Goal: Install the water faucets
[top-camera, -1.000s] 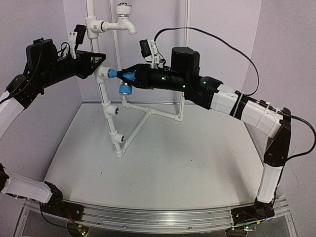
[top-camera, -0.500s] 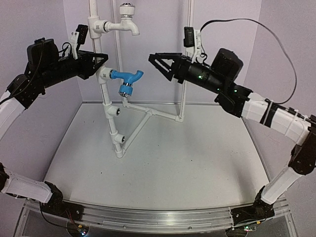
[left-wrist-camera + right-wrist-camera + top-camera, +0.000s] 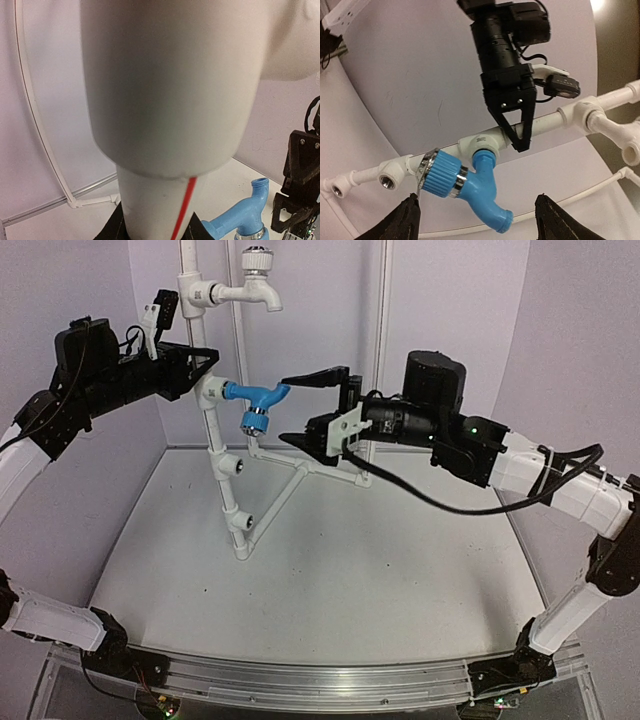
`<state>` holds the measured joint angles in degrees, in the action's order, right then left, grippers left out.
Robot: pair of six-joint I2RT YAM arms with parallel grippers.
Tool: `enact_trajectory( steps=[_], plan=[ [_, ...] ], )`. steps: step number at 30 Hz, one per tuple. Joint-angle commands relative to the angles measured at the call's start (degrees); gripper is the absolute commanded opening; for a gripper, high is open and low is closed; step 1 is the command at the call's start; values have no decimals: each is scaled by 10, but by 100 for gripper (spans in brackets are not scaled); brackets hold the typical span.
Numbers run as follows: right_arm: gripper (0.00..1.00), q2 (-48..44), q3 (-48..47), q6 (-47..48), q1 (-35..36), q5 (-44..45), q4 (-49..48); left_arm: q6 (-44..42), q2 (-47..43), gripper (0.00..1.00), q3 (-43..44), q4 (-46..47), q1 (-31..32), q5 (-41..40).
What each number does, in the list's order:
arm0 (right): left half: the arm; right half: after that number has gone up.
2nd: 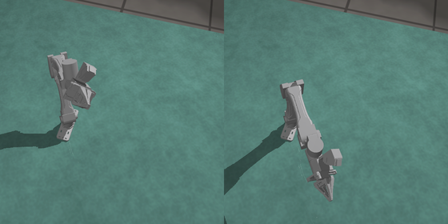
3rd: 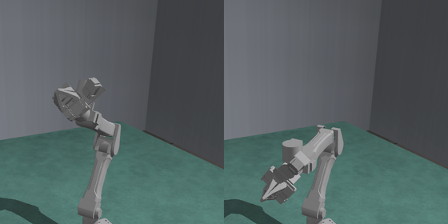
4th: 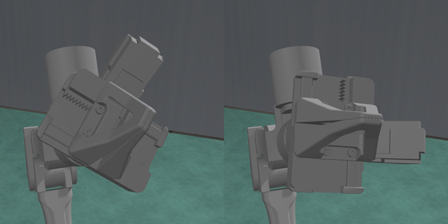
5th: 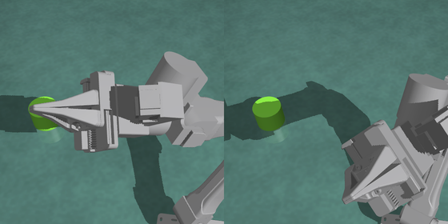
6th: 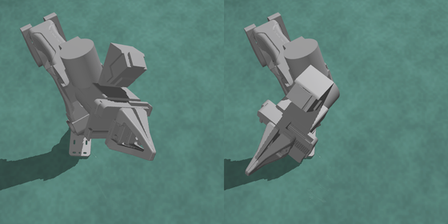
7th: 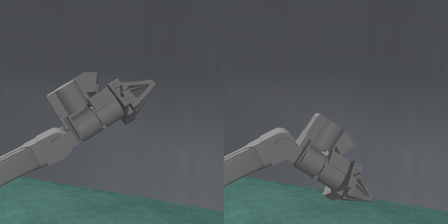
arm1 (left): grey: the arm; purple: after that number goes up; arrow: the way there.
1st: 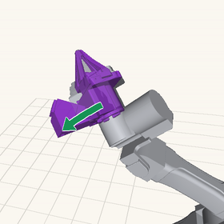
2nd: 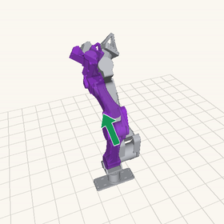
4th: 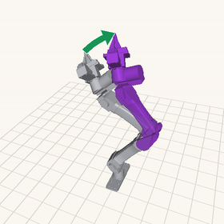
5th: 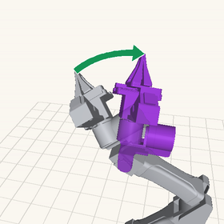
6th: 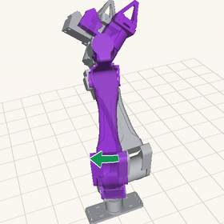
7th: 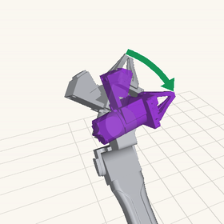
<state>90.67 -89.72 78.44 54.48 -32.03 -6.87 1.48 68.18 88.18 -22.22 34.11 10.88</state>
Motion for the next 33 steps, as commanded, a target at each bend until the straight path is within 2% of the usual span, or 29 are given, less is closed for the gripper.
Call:
enact_trajectory(
  steps=[1,6,10,17,20,22,26,30,33],
  plan=[
    [79,20,-53,176,21,54,27,82,22,0,-20,-151,7,23],
    [75,55,-80,224,36,105,26,82,25,0,-18,-152,7,26],
    [70,86,-100,213,47,152,-6,82,28,0,-16,-151,7,28],
    [48,106,-122,105,50,175,-11,81,28,0,-17,-152,7,30],
    [34,112,-128,63,52,190,-15,80,30,0,-16,-152,7,31],
    [28,116,-142,-10,52,199,-16,79,32,0,-15,-152,7,32],
    [20,118,-175,-213,50,212,-17,79,33,0,-13,-152,7,33],
    [2,124,-201,-424,36,201,-17,79,34,0,-13,-152,7,34],
    [0,126,-210,-633,5,156,-16,80,31,0,-13,-152,7,33]
  ],
)
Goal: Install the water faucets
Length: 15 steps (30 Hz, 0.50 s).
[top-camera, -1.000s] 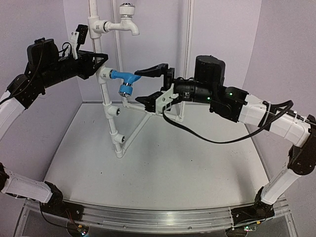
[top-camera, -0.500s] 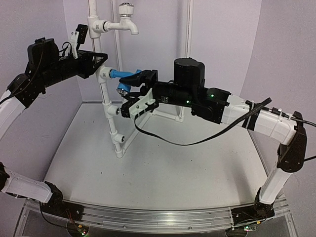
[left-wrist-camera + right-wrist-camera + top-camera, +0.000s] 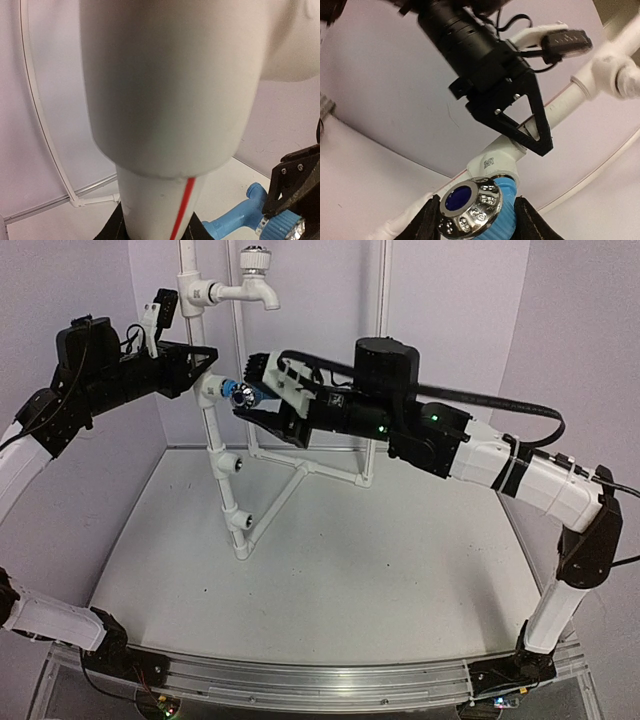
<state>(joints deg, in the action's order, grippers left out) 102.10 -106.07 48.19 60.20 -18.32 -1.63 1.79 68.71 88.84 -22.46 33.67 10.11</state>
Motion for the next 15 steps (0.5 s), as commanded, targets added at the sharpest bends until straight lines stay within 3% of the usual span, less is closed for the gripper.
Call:
enact_trajectory(
  steps=[1,4,11,15],
  plan=[
    [0,14,-49,-409,-65,4,-68,77,25,0,-20,-150,11,40],
    [0,28,-58,-677,-103,-27,-68,78,22,0,-23,-150,11,39],
    [0,51,-48,-1051,-157,-92,-93,77,23,0,-24,-150,12,42],
    [0,42,-33,-1037,-161,-86,-123,76,22,0,-24,-150,11,43]
  ],
)
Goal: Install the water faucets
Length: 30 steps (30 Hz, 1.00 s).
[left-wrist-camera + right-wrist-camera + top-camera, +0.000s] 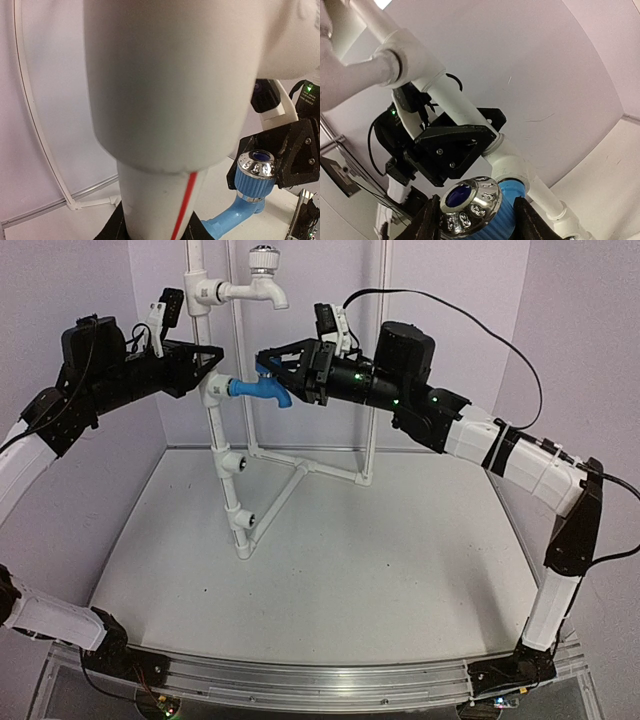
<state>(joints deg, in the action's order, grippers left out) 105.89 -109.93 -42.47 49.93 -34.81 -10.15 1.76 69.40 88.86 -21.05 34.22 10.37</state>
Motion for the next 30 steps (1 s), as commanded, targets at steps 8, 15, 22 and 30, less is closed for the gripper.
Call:
enact_trajectory(
  steps=[8,15,22,30],
  plan=[
    [46,-30,50,9,-59,119,-59,79,9,3,-25,-164,6,33],
    [98,-121,98,207,-59,123,-19,84,-14,63,-8,-158,6,31],
    [98,-252,209,255,-59,298,47,105,-54,100,18,-157,6,8],
    [98,-417,309,279,-59,523,208,147,-173,100,-42,-120,6,-177]
  ],
)
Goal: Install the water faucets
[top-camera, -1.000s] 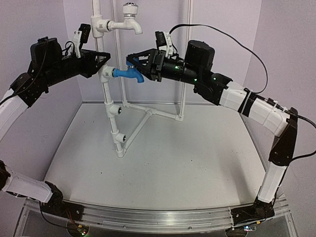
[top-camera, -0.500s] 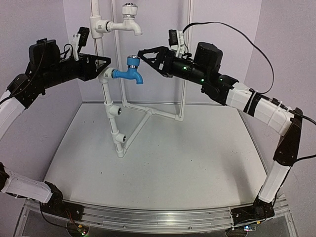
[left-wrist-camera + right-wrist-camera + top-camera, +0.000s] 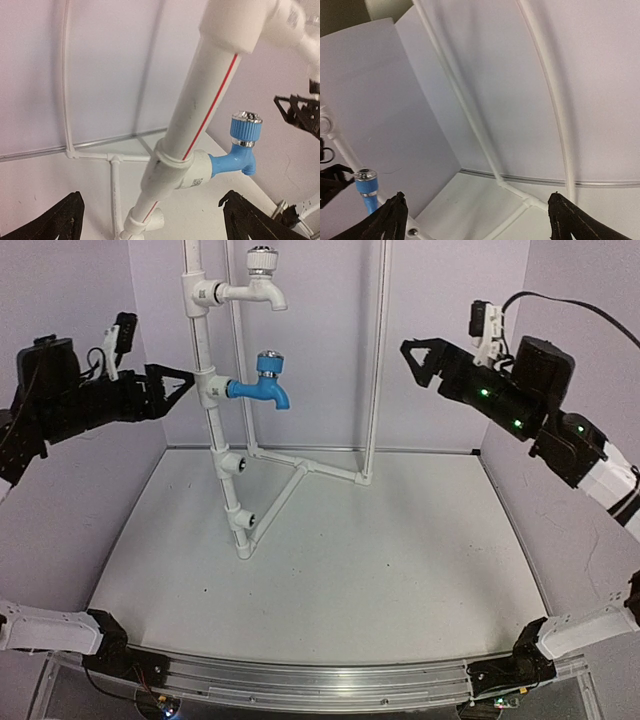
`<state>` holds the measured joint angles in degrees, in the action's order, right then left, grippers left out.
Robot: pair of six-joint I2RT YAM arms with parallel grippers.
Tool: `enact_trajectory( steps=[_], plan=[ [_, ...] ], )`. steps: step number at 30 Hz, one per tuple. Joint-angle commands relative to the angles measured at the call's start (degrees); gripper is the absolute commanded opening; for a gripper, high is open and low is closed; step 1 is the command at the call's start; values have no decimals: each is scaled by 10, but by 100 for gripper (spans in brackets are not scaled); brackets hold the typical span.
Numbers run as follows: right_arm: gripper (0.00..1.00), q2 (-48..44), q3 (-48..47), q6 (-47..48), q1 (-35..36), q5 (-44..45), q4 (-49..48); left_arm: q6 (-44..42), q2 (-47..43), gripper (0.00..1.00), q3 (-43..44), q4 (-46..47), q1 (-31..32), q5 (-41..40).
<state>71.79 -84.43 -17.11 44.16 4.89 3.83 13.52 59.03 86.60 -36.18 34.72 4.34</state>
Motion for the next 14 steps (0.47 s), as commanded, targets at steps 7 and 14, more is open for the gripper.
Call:
enact_trajectory(
  steps=[7,14],
  plan=[
    [98,-183,77,21,-1,207,117,43,-106,100,-30,41,1,-208],
    [98,-203,88,34,-1,217,118,41,-92,100,-24,41,1,-228]
  ],
)
